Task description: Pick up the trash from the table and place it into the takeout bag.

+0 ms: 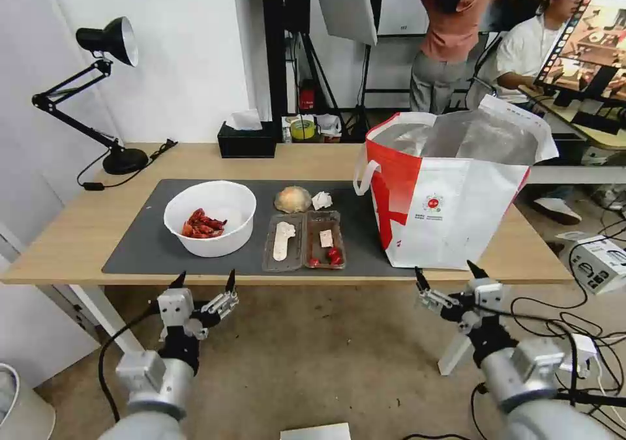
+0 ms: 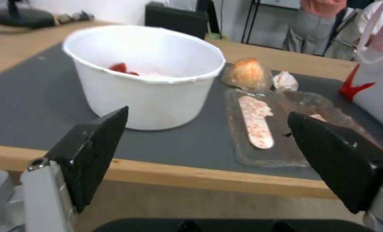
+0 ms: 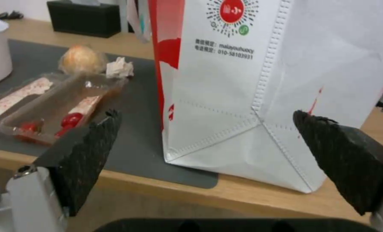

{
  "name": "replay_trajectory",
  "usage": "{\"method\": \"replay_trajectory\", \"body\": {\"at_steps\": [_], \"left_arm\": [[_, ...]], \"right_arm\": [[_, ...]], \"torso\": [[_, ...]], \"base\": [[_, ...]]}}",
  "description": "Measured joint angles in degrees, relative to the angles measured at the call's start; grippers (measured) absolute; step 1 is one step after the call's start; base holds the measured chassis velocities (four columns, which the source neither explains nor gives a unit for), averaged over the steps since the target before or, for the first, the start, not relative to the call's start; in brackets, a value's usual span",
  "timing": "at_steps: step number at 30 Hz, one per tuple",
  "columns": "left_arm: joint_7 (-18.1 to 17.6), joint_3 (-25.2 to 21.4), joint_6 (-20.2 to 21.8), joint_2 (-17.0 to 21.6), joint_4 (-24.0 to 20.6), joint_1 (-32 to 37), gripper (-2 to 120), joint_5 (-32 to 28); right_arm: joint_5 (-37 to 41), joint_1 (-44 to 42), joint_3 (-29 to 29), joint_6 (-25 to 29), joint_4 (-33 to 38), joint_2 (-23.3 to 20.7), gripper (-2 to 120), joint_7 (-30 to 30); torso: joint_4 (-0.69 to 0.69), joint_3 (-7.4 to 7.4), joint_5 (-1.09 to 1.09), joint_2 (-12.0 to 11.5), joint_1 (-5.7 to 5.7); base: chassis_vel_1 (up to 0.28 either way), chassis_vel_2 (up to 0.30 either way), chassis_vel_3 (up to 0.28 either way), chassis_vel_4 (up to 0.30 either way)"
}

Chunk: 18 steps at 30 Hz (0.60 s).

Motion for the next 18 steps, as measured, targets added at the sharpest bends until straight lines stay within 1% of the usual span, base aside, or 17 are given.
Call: {"method": "replay_trajectory", "body": {"at_steps": [2, 3, 4, 5, 6, 7, 9, 10, 18], "left_arm": [[-1.6, 0.2, 4.5, 1.0, -1.4, -1.6, 100, -3.7], [-2.0, 0.3, 5.8, 1.3, -1.8, -2.1, 100, -4.8], [-2.0, 0.3, 5.8, 1.3, -1.8, -2.1, 100, -4.8], [-2.6, 0.4, 7.5, 1.7, -2.3, -2.7, 100, -6.1], [-3.6, 0.6, 10.3, 2.4, -3.1, -3.8, 100, -8.6], [-3.6, 0.6, 10.3, 2.4, -3.1, -3.8, 100, -8.6], [-4.0, 1.2, 11.5, 2.6, -3.1, -4.8, 100, -10.4], [-4.1, 1.2, 11.6, 2.6, -3.3, -4.9, 100, -10.7], [-4.0, 1.1, 11.7, 2.6, -3.5, -4.6, 100, -10.9]], "right_arm": [[3.8, 1.5, 0.9, -4.4, 1.4, -3.9, 100, 1.0], [4.8, 1.9, 1.2, -5.7, 1.8, -5.0, 100, 1.3], [4.8, 1.9, 1.2, -5.7, 1.8, -5.0, 100, 1.3], [6.5, 2.5, 1.3, -7.4, 2.0, -6.5, 100, 1.8], [8.0, 3.0, 1.2, -8.9, 1.9, -7.6, 100, 2.1], [8.0, 3.0, 1.2, -8.9, 1.9, -7.6, 100, 2.1], [8.5, 3.1, 1.0, -9.4, 1.7, -7.7, 100, 2.3], [8.5, 3.1, 0.9, -9.4, 1.7, -7.7, 100, 2.4], [8.2, 3.0, 0.6, -9.3, 1.5, -7.2, 100, 2.4]], "torso": [[0.0, 0.0, 0.0, 0.0, 0.0], [0.0, 0.0, 0.0, 0.0, 0.0], [0.0, 0.0, 0.0, 0.0, 0.0], [0.01, 0.0, -0.03, 0.0, 0.0], [0.01, 0.0, 0.01, 0.0, 0.0], [0.01, 0.0, 0.01, 0.0, 0.0], [-0.02, 0.0, -0.02, 0.0, 0.0], [-0.01, 0.0, 0.0, 0.0, 0.0], [0.0, -0.01, -0.01, 0.0, 0.0]], "base": [[0.0, 0.0, 0.0, 0.0], [0.0, 0.0, 0.0, 0.0], [0.0, 0.0, 0.0, 0.0], [0.0, 0.0, 0.0, 0.0], [0.0, 0.0, 0.0, 0.0], [0.0, 0.0, 0.0, 0.0], [0.0, 0.0, 0.0, 0.0], [0.0, 0.0, 0.0, 0.0], [0.0, 0.0, 0.0, 0.0]]}}
